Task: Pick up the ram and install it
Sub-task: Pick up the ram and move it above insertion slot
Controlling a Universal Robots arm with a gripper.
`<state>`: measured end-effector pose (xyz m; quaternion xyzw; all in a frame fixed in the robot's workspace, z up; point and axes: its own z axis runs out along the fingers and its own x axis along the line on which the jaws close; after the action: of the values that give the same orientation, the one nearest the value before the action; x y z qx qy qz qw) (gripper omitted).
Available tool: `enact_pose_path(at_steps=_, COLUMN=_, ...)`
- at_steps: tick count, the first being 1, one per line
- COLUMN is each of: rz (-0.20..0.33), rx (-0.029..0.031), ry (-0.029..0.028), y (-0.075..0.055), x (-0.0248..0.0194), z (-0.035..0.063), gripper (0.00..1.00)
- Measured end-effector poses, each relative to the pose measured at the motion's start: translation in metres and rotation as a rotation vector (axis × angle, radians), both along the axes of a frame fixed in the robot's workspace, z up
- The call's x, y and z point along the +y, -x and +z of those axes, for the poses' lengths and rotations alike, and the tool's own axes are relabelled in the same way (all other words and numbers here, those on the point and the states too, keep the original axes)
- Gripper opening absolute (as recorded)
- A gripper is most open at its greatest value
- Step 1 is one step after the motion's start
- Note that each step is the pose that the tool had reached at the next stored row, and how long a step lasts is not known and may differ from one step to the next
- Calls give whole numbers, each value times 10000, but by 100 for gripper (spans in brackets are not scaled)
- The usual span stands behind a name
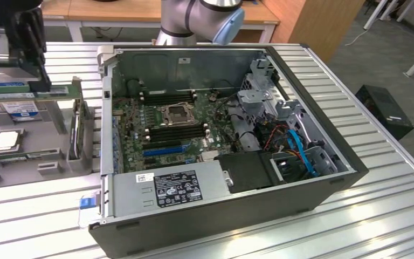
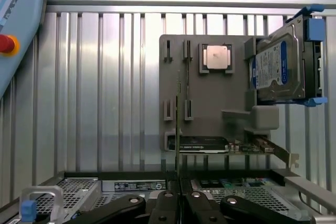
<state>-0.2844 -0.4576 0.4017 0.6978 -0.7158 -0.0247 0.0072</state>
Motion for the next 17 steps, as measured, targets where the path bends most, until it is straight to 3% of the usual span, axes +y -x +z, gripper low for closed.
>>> enact_pose_path(at_steps=17, rz=0, rx=11, ry=0, y=-413, x=0, z=0, gripper=12)
